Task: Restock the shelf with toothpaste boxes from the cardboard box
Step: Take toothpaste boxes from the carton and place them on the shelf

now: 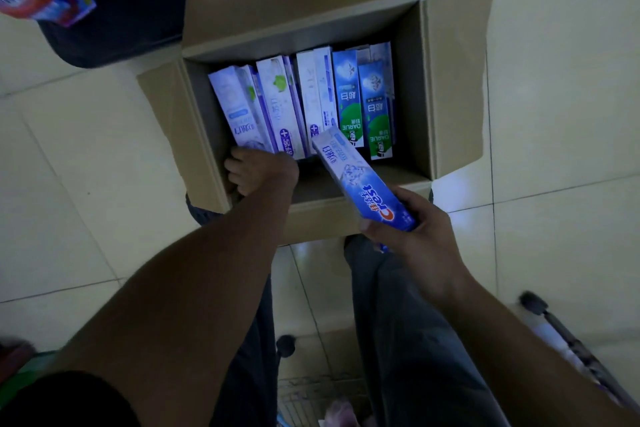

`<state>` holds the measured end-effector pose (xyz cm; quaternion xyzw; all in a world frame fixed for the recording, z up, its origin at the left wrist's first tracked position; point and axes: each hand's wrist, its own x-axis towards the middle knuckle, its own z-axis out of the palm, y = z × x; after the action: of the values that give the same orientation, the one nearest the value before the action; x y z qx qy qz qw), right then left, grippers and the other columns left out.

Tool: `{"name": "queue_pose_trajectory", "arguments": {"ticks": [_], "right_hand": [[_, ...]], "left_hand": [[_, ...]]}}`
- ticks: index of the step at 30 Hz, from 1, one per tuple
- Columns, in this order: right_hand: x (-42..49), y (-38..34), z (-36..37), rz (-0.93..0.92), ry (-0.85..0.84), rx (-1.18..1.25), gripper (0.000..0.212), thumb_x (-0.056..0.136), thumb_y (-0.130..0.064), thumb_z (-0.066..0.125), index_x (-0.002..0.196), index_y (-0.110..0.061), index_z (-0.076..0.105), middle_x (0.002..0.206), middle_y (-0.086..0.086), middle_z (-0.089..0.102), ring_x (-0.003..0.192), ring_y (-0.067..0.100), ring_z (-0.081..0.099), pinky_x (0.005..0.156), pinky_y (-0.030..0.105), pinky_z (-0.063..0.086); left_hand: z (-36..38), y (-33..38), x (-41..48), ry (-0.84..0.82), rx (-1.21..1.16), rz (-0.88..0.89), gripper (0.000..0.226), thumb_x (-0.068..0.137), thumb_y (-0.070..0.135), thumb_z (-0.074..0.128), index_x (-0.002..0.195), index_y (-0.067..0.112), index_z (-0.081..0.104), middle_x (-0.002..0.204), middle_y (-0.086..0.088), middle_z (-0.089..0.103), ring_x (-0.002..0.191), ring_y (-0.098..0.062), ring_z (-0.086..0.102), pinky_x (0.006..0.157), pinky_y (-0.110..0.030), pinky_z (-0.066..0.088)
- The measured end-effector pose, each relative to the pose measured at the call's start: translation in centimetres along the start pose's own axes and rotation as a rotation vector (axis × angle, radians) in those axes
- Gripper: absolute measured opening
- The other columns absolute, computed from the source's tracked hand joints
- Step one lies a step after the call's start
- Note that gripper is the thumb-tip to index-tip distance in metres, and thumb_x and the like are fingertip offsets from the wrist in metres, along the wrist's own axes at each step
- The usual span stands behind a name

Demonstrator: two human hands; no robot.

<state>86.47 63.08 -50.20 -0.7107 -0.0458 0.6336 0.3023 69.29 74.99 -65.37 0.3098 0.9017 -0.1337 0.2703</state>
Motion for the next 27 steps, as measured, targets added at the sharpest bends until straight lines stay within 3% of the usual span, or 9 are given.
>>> {"name": "queue_pose_trajectory", "arguments": {"ticks": [5,9,11,13,15,17,21,23,27], "right_hand": [[-0.4,0.3,0.4,0.025,0.031,0.081,0.037,0.082,-0.007,0.080,0.111,-0.027,0.068,0.094,-0.015,0.076,0.079,0.011,0.070,0.065,0.029,0.059],[-1.5,-1.4,0.7,0.090,0.077,0.185,0.026,0.089,-0.001,0.070,0.106,-0.020,0.070,0.084,-0.009,0.076,0.075,0.017,0.068,0.062,0.034,0.055],[-3.1,-3.2,0.7,0.132,0.097,0.281,0.026,0.088,0.003,0.067,0.110,-0.011,0.071,0.089,0.002,0.076,0.080,0.027,0.067,0.064,0.038,0.052],[-5.4,-5.4,0.8,0.154,0.074,0.360,0.032,0.086,0.005,0.065,0.117,-0.003,0.069,0.105,0.019,0.073,0.087,0.033,0.065,0.064,0.037,0.048],[-8.3,-7.6,1.1,0.152,0.020,0.401,0.036,0.083,0.005,0.063,0.118,0.000,0.067,0.110,0.026,0.069,0.087,0.032,0.063,0.065,0.037,0.046],[-12.1,-10.6,1.5,0.130,-0.056,0.448,0.043,0.074,0.004,0.066,0.118,0.001,0.065,0.108,0.021,0.070,0.086,0.031,0.064,0.065,0.037,0.047],[-20.3,-16.3,2.5,0.082,-0.242,0.464,0.071,0.051,0.010,0.077,0.119,-0.003,0.062,0.106,0.022,0.074,0.080,0.030,0.070,0.062,0.036,0.055],[-24.6,-19.6,2.9,0.045,-0.352,0.446,0.074,0.049,0.015,0.076,0.120,-0.001,0.062,0.104,0.025,0.073,0.078,0.032,0.071,0.061,0.039,0.058],[-32.5,-26.0,3.0,-0.043,-0.557,0.373,0.075,0.046,0.027,0.070,0.118,0.009,0.064,0.102,0.033,0.070,0.075,0.037,0.071,0.062,0.043,0.062]], "left_hand": [[0.3,0.1,0.2,-0.062,-0.123,-0.053,0.056,0.092,0.029,0.068,0.135,0.012,0.037,0.144,-0.014,0.046,0.128,-0.037,0.052,0.104,-0.044,0.046],[-3.5,-2.2,-2.1,-0.121,-0.271,0.078,0.058,0.091,0.030,0.069,0.137,0.010,0.041,0.141,-0.015,0.055,0.125,-0.037,0.058,0.098,-0.039,0.049],[-7.0,-3.9,-4.3,-0.141,-0.329,0.173,0.040,0.089,0.032,0.072,0.123,0.018,0.057,0.122,-0.006,0.066,0.117,-0.032,0.063,0.086,-0.027,0.050],[-11.2,-5.7,-7.0,-0.197,-0.364,0.243,0.024,0.083,0.036,0.077,0.096,0.024,0.060,0.089,0.007,0.066,0.094,-0.028,0.068,0.070,-0.028,0.050],[-15.4,-7.3,-9.9,-0.204,-0.390,0.276,0.037,0.072,0.046,0.081,0.089,0.022,0.058,0.079,0.007,0.064,0.080,-0.023,0.066,0.069,-0.033,0.046],[-20.2,-8.1,-12.9,-0.195,-0.448,0.314,0.042,0.064,0.054,0.077,0.087,0.025,0.057,0.079,0.007,0.065,0.073,-0.016,0.064,0.068,-0.033,0.046],[-29.7,-8.8,-18.8,-0.158,-0.528,0.475,0.017,0.083,0.040,0.080,0.091,0.038,0.065,0.089,0.017,0.071,0.082,0.007,0.065,0.073,-0.025,0.045],[-35.3,-8.2,-22.0,-0.128,-0.586,0.573,0.011,0.084,0.037,0.080,0.091,0.039,0.072,0.091,0.026,0.074,0.084,0.009,0.067,0.078,-0.025,0.048],[-45.9,-7.4,-28.1,-0.011,-0.758,0.714,0.030,0.062,0.026,0.093,0.087,0.031,0.076,0.085,0.020,0.077,0.075,0.002,0.070,0.072,-0.012,0.052]]}}
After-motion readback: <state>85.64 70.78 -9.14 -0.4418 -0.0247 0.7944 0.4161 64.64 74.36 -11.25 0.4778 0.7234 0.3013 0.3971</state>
